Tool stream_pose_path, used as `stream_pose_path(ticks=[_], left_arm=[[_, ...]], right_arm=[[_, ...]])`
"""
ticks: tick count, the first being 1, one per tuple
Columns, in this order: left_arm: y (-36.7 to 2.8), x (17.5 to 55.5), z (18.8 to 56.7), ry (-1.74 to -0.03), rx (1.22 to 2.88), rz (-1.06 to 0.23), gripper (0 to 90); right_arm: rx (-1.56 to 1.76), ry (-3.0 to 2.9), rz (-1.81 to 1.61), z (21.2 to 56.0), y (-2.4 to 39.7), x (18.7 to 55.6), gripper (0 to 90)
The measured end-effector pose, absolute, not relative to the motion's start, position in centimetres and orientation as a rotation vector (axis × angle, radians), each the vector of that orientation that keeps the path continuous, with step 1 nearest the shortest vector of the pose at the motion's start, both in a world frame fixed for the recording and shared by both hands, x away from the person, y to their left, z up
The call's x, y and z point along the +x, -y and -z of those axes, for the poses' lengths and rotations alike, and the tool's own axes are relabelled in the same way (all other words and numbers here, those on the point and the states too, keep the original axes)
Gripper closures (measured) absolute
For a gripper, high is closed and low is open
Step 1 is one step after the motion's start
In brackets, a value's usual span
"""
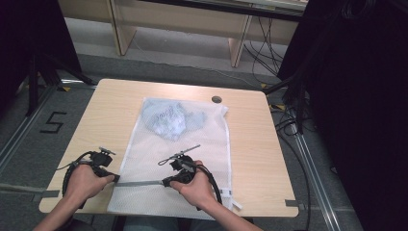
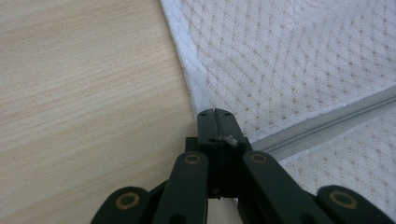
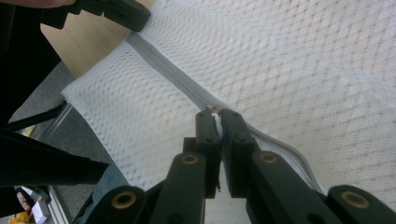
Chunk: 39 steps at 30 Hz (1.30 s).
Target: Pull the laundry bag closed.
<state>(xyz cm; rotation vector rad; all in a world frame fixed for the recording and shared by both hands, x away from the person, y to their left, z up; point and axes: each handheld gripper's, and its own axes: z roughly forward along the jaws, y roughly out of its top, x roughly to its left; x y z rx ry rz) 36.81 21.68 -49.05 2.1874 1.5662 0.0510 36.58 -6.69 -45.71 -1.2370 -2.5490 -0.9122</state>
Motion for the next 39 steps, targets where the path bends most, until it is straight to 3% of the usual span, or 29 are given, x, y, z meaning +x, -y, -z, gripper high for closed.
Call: stream_pose_path(ticks=[39], left_arm=[[-21.7,36.8,49.1,-1.566,2.186,-0.051,89.9]], right_arm=[[-1.287,2.523,0.916,45.7,8.7,36.5,87.1]])
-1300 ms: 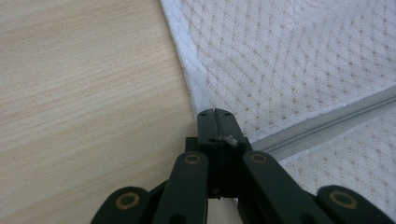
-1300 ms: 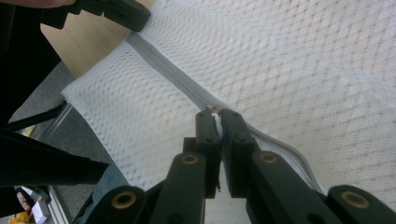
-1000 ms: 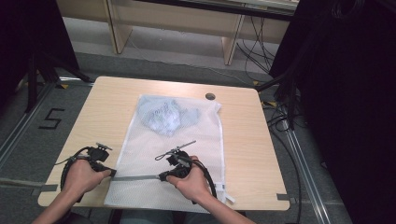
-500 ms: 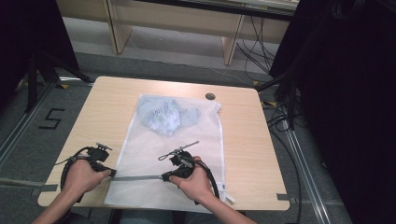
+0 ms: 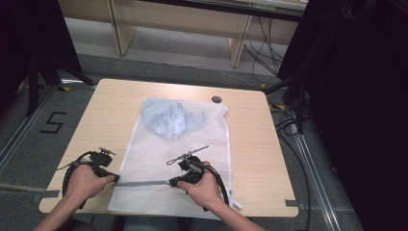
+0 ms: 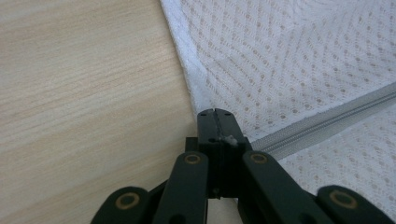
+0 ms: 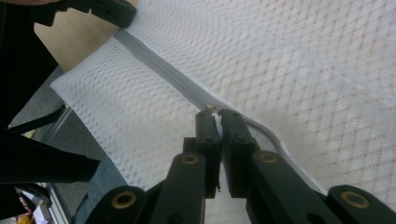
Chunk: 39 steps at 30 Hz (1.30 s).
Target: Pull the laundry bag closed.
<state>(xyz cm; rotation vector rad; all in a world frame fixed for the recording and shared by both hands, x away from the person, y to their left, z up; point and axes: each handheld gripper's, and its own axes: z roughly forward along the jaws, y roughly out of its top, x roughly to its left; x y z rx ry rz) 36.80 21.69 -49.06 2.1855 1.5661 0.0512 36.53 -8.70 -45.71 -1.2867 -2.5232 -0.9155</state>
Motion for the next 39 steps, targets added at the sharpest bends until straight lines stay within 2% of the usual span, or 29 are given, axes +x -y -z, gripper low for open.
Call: stream_pose_path(ticks=[39], left_arm=[[-21.7,36.8,49.1,-1.566,2.184,-0.051,89.9]], right_arm=[[-1.323,2.51,0.919,45.8,10.8,36.5,87.1]])
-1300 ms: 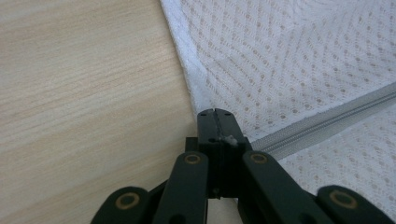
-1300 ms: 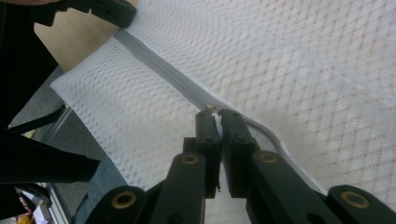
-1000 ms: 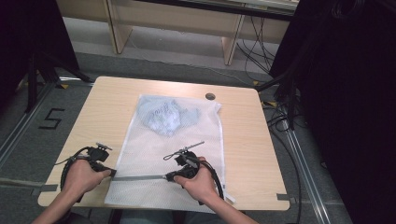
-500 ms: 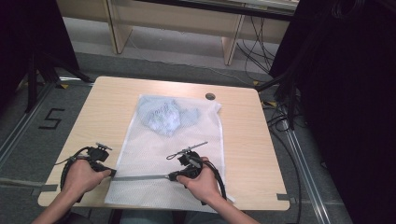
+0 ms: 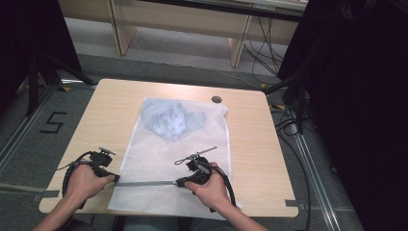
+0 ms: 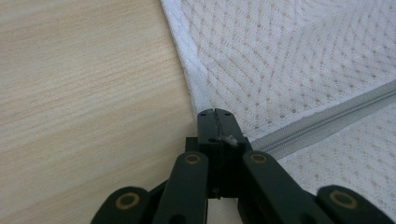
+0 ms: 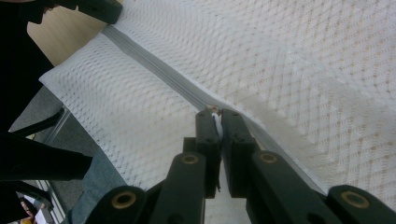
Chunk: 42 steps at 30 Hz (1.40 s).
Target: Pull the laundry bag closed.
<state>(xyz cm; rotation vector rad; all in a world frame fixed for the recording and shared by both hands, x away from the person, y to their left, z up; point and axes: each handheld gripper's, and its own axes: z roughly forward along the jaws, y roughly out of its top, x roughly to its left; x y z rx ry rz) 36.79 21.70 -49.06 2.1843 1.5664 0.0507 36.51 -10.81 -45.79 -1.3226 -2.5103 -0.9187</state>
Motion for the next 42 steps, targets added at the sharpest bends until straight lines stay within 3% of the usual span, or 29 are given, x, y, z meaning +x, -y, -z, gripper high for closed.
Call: stream_pose_path(ticks=[42], left_arm=[[-21.8,36.8,49.0,-1.552,2.217,-0.044,89.9]], right_arm=[[-1.393,2.498,0.875,45.9,12.8,36.3,87.0]])
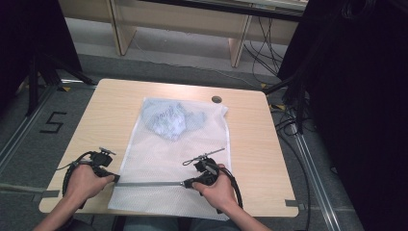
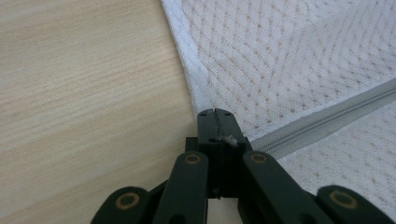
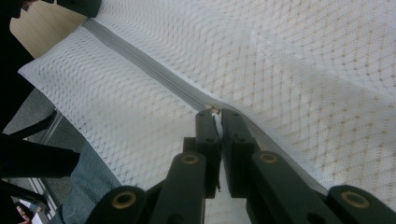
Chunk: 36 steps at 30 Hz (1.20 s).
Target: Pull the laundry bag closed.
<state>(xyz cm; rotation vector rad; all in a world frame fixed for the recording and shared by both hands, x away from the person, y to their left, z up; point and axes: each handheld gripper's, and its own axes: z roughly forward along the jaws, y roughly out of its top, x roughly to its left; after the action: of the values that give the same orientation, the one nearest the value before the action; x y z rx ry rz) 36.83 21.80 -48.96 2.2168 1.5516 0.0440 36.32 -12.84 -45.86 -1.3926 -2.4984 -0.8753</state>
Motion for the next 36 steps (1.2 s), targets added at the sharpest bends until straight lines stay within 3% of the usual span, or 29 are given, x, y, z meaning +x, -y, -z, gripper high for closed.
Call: stream_pose_path(ticks=[36], left_arm=[[-21.6,36.8,49.0,-1.569,2.186,-0.053,89.9]], right_arm=[[-1.431,2.5,0.876,45.7,14.7,36.1,87.1]])
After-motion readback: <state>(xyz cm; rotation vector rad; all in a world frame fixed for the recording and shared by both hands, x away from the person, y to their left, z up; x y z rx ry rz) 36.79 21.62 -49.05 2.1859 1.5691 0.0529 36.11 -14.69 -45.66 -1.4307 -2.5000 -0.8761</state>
